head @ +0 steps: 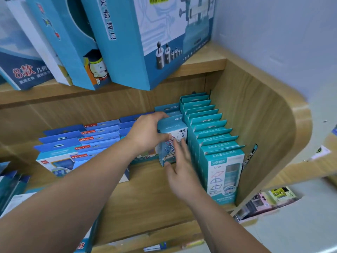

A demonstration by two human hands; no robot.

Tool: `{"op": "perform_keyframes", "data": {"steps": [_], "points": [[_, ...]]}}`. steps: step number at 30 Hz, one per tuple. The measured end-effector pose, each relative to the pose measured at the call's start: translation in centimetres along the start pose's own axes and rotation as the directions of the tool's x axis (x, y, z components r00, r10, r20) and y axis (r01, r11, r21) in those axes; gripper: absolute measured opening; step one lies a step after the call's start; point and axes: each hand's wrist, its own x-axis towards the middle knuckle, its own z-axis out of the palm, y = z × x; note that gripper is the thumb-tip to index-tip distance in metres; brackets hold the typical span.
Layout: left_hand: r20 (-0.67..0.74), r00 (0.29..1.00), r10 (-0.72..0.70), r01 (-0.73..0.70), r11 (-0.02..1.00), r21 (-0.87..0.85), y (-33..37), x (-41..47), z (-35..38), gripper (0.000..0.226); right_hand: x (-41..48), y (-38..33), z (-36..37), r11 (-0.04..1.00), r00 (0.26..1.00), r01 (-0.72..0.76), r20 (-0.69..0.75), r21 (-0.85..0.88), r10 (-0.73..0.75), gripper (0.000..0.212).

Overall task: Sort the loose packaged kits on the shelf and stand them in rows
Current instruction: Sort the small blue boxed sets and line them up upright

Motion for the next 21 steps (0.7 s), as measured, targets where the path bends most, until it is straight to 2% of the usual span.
{"op": "perform_keyframes", "data": {"steps": [6, 10, 13, 17, 19, 21], "points": [[0.005, 0.999, 0.044, -0.044, 0.999, -0.031, -0.8, -0.4, 0.2, 0.054, -1.0, 0.1, 0.9, 0.999, 0.999, 0.032, -0.002, -0.031, -0.032, 0.075], [0.005, 0.993, 0.115, -0.114, 0.978, 0.174, -1.7, -0.9, -0.5, 0.067, -1.6, 0.2, 1.5, 0.992, 1.0, 0.027, -0.01, -0.123, -0.029, 0.078], [0.009, 0.99, 0.14, -0.138, 0.962, 0.237, -2.1, -1.0, -0.5, 0.069, -1.7, 0.3, 1.9, 0.989, 1.0, 0.011, -0.014, -0.149, -0.013, 0.078], [0.153, 0.979, 0.134, -0.179, 0.922, 0.343, -2.2, -0.7, -0.4, 0.081, -2.0, 0.3, 2.4, 0.982, 0.999, -0.018, -0.029, -0.187, 0.013, 0.078], [0.163, 0.978, 0.127, -0.175, 0.928, 0.329, -2.4, -0.6, -0.4, 0.081, -2.1, 0.3, 2.6, 0.979, 0.999, -0.023, -0.036, -0.202, 0.016, 0.079], [0.117, 0.983, 0.145, -0.17, 0.955, 0.244, -2.5, -0.8, -0.3, 0.081, -2.0, 0.3, 2.7, 0.976, 0.999, -0.033, -0.042, -0.214, 0.024, 0.082]]}}
